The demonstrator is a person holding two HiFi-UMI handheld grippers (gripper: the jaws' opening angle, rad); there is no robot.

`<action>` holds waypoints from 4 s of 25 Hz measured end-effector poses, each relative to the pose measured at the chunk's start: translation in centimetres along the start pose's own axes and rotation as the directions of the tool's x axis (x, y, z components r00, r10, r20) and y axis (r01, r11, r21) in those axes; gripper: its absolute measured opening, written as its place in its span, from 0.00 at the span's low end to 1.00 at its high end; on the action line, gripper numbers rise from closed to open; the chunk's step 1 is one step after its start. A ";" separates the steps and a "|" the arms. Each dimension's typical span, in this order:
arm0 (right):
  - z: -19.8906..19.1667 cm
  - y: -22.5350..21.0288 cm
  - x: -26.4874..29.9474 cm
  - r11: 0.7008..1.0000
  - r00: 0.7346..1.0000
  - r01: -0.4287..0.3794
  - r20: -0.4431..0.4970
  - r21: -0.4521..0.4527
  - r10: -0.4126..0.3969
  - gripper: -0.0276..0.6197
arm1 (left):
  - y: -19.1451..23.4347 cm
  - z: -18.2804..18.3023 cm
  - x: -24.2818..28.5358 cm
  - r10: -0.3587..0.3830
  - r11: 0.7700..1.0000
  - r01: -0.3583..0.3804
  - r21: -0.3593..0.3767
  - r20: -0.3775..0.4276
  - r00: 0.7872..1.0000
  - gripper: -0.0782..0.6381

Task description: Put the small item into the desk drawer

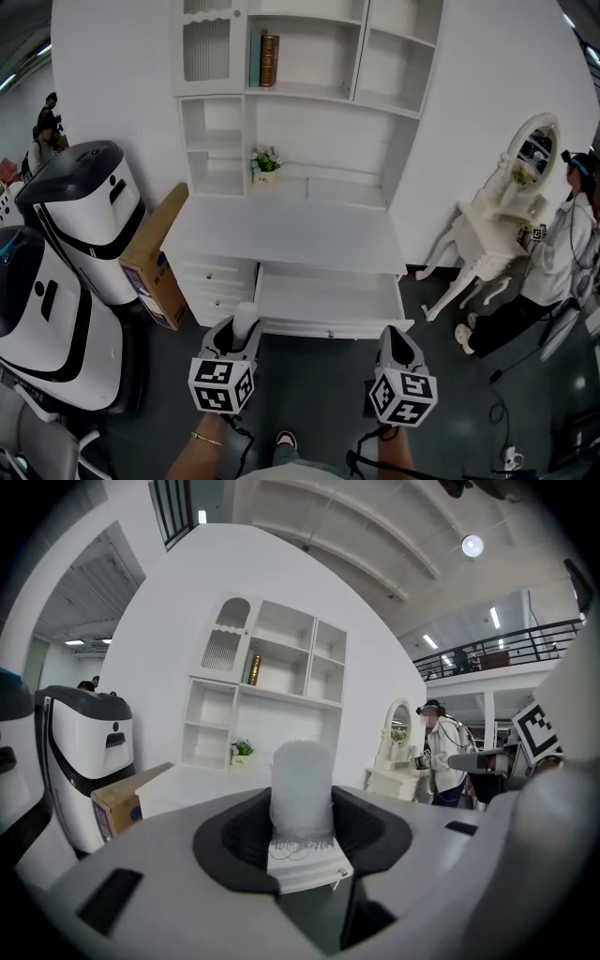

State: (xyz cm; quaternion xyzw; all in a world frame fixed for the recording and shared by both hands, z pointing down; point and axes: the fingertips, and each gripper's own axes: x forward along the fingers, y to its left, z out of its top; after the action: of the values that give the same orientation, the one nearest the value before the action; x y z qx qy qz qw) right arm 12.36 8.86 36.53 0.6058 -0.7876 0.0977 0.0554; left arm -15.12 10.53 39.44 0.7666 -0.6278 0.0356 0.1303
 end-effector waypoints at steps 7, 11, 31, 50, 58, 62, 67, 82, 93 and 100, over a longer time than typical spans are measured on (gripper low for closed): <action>1.1 -1.7 6.2 1.000 1.000 -0.012 -0.019 -0.008 0.012 0.05 | 1.2 1.6 6.2 0.013 1.000 -0.013 -0.011 0.001 1.000 0.35; 1.6 -2.5 8.7 0.999 0.999 -0.029 -0.033 -0.019 0.028 0.05 | 1.4 1.9 8.5 0.026 0.999 -0.026 -0.025 -0.002 1.000 0.35; 1.8 -2.8 18.3 0.999 0.997 -0.051 -0.066 -0.008 0.051 0.05 | 3.6 4.0 17.3 0.007 1.000 -0.007 0.006 -0.013 1.000 0.35; 6.4 -1.6 35.7 0.998 0.995 -0.053 -0.085 -0.014 0.052 0.05 | 11.5 8.7 32.1 -0.005 1.000 0.005 0.000 -0.046 0.999 0.35; 6.4 -3.1 38.3 0.997 0.990 -0.073 -0.121 -0.015 0.071 0.05 | 10.9 7.6 34.0 0.008 1.000 -0.010 -0.030 -0.087 0.996 0.35; 7.2 -3.3 39.0 0.996 0.990 -0.087 -0.112 -0.009 0.086 0.05 | 10.8 7.8 34.2 0.022 0.999 -0.025 -0.031 -0.091 0.996 0.35; 6.2 -4.2 38.8 0.997 0.988 -0.080 -0.133 0.002 0.080 0.05 | 10.1 6.8 34.2 0.020 0.999 -0.023 -0.029 -0.118 0.993 0.35; 1.8 -12.1 34.5 0.995 0.971 0.092 -0.224 0.029 -0.083 0.05 | 2.1 1.6 38.5 -0.164 0.986 0.157 -0.048 -0.227 0.960 0.35; -4.7 -15.1 32.7 0.986 0.932 0.141 -0.348 0.089 -0.102 0.05 | -2.5 -5.2 39.3 -0.243 0.968 0.245 -0.047 -0.393 0.887 0.35; -9.7 -15.6 33.3 0.984 0.907 0.132 -0.414 0.120 -0.071 0.05 | -4.3 -11.1 39.1 -0.278 0.952 0.302 -0.039 -0.517 0.810 0.35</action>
State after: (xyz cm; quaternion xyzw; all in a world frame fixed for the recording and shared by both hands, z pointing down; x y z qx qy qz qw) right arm 18.44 -24.29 54.21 0.6147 -0.7168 0.2761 0.1793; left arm -1.58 -23.27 58.01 0.8182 -0.4441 0.2336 0.2806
